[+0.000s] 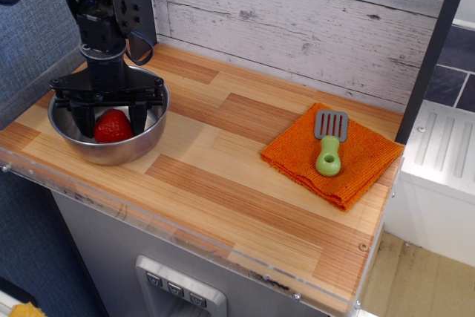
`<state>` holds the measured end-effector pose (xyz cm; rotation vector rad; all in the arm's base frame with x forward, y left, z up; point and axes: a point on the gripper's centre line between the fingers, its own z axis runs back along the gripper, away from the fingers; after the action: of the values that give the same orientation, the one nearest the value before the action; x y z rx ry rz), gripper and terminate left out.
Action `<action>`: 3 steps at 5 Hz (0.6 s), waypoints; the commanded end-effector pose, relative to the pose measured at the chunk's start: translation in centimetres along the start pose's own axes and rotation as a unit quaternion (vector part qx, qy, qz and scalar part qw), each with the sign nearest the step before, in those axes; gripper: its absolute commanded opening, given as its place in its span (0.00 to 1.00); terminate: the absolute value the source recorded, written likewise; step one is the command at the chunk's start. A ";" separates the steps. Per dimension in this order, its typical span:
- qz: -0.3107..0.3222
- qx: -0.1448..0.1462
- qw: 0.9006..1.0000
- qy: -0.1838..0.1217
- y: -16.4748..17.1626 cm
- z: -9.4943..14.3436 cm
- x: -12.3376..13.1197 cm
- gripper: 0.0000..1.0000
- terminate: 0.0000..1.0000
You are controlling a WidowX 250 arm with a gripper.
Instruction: PICK UP THE FRUIT AND PUT ON THE ANOTHER SIDE OF THE TABLE
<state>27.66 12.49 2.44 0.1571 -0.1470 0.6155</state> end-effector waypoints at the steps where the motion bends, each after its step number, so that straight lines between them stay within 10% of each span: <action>1: 0.005 0.001 1.000 -0.024 0.2 1.1 -0.2 0.00 0.00; 3: 0.037 -0.019 0.997 -0.061 0.6 4.9 1.5 0.00 0.00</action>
<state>27.94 12.34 6.00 0.1451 -0.2258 0.6699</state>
